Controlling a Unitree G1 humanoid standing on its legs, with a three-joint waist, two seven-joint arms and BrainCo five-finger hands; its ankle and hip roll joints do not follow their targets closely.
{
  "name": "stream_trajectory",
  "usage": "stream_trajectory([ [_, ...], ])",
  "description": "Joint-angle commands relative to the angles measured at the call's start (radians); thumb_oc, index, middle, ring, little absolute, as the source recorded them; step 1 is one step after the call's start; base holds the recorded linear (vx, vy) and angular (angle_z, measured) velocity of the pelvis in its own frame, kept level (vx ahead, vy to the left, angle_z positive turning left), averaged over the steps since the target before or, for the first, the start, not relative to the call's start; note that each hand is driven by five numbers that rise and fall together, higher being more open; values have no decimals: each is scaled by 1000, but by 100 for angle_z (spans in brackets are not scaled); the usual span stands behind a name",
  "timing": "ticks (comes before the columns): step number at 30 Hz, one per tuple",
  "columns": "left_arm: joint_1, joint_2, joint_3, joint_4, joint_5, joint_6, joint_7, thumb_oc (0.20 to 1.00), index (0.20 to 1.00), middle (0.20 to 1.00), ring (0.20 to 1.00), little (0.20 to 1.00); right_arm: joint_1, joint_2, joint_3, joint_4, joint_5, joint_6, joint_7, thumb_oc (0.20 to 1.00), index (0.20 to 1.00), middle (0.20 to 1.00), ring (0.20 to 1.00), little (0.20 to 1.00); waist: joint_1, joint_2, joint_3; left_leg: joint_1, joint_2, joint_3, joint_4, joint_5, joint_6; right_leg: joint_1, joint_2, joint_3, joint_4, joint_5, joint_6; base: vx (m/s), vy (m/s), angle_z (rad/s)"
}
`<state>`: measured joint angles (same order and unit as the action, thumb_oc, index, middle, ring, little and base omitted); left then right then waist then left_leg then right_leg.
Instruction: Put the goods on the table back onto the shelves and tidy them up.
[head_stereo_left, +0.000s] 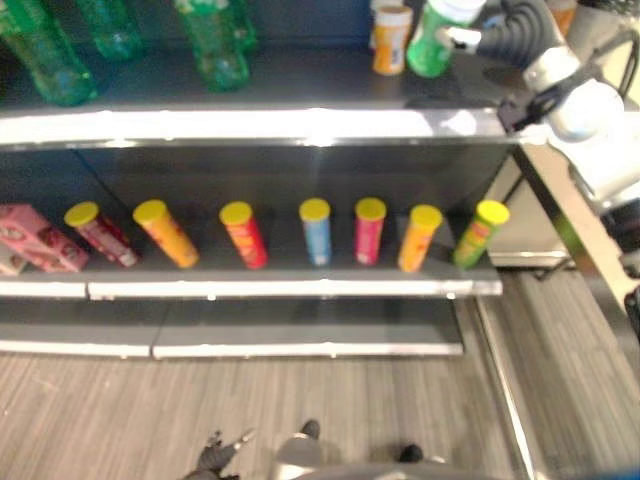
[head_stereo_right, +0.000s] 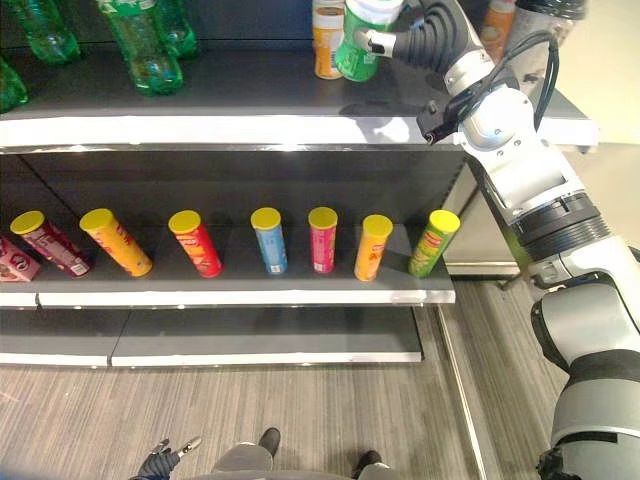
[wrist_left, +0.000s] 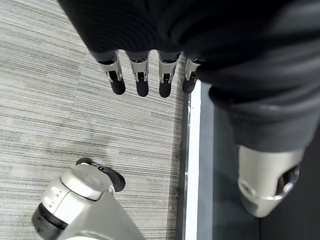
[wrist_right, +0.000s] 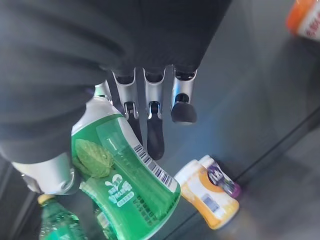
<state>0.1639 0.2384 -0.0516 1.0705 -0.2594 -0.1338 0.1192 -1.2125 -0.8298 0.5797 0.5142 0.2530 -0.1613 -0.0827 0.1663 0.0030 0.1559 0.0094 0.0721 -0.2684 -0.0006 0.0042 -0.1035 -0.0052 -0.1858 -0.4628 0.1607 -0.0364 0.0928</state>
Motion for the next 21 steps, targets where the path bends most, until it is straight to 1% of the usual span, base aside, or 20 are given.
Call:
stream_trajectory([
  [1,-61,88,-65,15,-24,-34,19,1000,1000,1000,1000,1000,-148,28,39,113,-29,6,-23,200,200,200,200,200,51,-64,-22,-28,17,90,47,-85,-59,68,-77,54,-59,-73,100,19,14,17],
  [5,-68,90,-75,18,-26,-37,20,1000,1000,1000,1000,1000,-157,42,45,175,-28,16,-18,200,200,200,200,200,63,-64,-21,-39,11,81,47,-82,-60,68,-82,42,-60,-72,101,14,13,12],
  [10,-70,92,-80,26,-23,-33,21,1000,1000,1000,1000,1000,-170,44,72,192,-32,25,4,200,200,200,200,200,70,-68,-20,-45,9,79,46,-81,-58,66,-85,40,-61,-71,103,7,8,1],
  [12,-76,95,-84,25,-21,-34,22,1000,1000,1000,1000,1000,-188,41,101,188,-31,22,18,200,200,200,200,200,67,-73,-19,-47,9,82,47,-83,-58,64,-87,43,-60,-70,103,0,0,0],
  [21,-88,100,-90,23,-16,-35,16,1000,1000,1000,1000,1000,-214,16,164,112,11,4,69,200,200,200,200,200,54,-84,-19,-43,12,93,48,-87,-60,64,-87,48,-63,-69,104,0,0,0],
])
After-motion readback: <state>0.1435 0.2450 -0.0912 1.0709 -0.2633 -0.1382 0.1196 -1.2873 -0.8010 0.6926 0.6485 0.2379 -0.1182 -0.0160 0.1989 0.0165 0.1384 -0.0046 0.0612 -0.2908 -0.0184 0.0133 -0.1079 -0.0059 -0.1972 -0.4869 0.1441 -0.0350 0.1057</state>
